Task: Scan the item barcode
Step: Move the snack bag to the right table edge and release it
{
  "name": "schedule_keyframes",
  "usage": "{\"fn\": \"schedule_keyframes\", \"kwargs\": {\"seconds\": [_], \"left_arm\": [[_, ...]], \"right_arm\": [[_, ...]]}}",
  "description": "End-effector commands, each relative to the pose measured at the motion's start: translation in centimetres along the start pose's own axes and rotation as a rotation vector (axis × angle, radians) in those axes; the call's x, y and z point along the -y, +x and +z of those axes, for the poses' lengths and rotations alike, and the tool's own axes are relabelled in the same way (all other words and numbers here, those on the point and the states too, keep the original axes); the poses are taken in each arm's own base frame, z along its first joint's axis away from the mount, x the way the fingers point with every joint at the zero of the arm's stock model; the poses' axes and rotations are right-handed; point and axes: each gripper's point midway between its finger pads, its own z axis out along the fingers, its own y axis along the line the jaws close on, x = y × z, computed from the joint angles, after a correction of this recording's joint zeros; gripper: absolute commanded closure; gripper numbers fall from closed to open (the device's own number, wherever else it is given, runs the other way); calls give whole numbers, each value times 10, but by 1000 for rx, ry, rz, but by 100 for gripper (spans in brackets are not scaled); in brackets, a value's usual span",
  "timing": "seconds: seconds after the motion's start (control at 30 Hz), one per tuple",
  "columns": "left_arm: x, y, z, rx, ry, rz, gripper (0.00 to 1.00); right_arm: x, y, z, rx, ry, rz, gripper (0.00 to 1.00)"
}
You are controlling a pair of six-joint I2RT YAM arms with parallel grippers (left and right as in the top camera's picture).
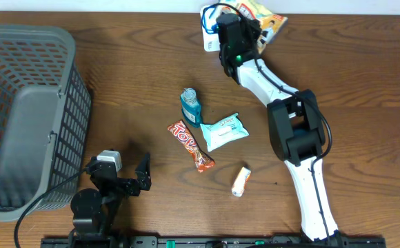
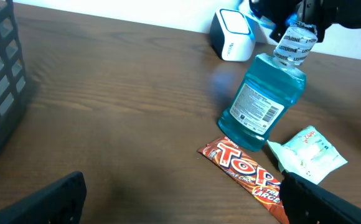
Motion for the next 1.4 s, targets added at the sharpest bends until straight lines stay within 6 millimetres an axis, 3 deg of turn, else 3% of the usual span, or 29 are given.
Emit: {"fn": "schedule_keyframes", "kwargs": {"seconds": [0.0,0.13,0.37,0.47,0.57,0.63,0.8,0.83,0.87,0.9,0.93,1.0,1.03,1.13,1.23,1.37], "left_arm": [[-1,12,2,-40,4,-13,2],[-1,12,2,-40,4,-13,2],[-1,12,2,-40,4,-13,2],[-1,12,2,-40,4,-13,2],[-1,12,2,-40,4,-13,2],[-1,12,2,-40,4,-13,2],[-1,12,2,-40,4,-13,2],[-1,12,2,-40,4,-13,2],[-1,12,2,-40,4,-13,2],[-1,12,2,-40,4,-13,2],[-1,12,2,-40,4,-13,2],[-1,12,2,-40,4,-13,2],[-1,12,2,-40,4,-13,2],[-1,12,2,-40,4,-13,2],[-1,12,2,-40,4,-13,2],[-1,12,2,-40,4,-13,2]], "right_arm": [[74,55,3,-204,129,126,99],[89,137,12,-423,100,211,99],[66,286,25,-743,-150,454,99],[55,339,29,-844,-267,521,99],[64,397,33,-949,-257,582,99],[71,449,34,-1034,-243,654,97],[71,518,32,-1114,-273,811,93],[71,525,31,-1118,-278,832,90],[70,531,31,-1123,-281,850,69],[71,535,30,-1126,-281,864,31],[74,540,28,-1135,-268,882,5],[86,549,24,-1142,-220,941,1],[106,552,19,-1127,-151,1019,1],[148,535,9,-1014,-84,1197,1],[184,492,-3,-811,-152,1425,1],[226,412,-34,-502,-384,1761,1]]}}
